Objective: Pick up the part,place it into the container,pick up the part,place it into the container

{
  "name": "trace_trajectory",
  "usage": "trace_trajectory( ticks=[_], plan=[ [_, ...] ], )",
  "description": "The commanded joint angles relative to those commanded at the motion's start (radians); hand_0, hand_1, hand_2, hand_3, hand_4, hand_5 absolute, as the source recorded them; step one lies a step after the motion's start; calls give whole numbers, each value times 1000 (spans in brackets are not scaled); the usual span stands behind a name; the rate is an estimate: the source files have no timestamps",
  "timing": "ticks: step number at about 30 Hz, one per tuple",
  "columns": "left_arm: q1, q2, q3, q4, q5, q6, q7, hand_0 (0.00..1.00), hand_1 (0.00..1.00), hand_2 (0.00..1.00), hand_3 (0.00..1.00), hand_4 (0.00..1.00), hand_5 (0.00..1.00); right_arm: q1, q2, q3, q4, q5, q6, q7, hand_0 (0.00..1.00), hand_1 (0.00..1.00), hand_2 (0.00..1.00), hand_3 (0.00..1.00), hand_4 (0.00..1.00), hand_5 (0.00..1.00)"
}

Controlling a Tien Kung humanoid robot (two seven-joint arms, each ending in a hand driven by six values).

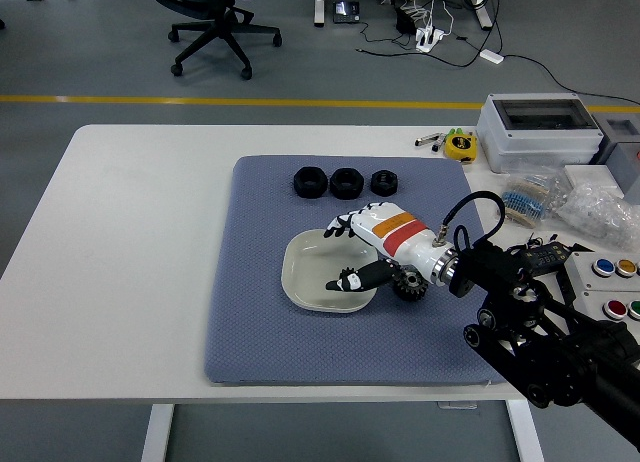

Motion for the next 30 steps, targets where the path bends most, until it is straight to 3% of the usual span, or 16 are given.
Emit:
trace_trajectory(
  ticks=[8, 10, 14, 20, 30],
  plan=[
    [-3, 0, 8, 1, -16, 3, -5, 689, 678, 693, 569, 644, 604, -16, -44, 57, 29, -30, 6, 10, 748, 692, 766, 826, 998, 603],
    [-5, -1, 11, 2, -21, 5, -6, 690, 678, 694, 569, 644, 603, -28, -62, 73, 38, -39, 23, 16, 738, 681, 741, 780, 998, 623],
    [-6, -2, 13, 3, -28, 6, -8, 690, 678, 694, 569, 644, 603, -57, -104, 100, 88, -57, 80, 29, 738, 681, 741, 780, 998, 623],
    [-9, -3, 13, 3, -25, 4, -9, 689, 677, 697, 569, 646, 605, -75, -153, 98, 141, -62, 122, 41, 712, 661, 715, 755, 998, 633],
    [-10, -5, 16, 4, -34, 8, -11, 689, 678, 697, 569, 645, 605, -85, -159, 83, 76, -60, 136, 43, 683, 624, 681, 704, 998, 643]
  ],
)
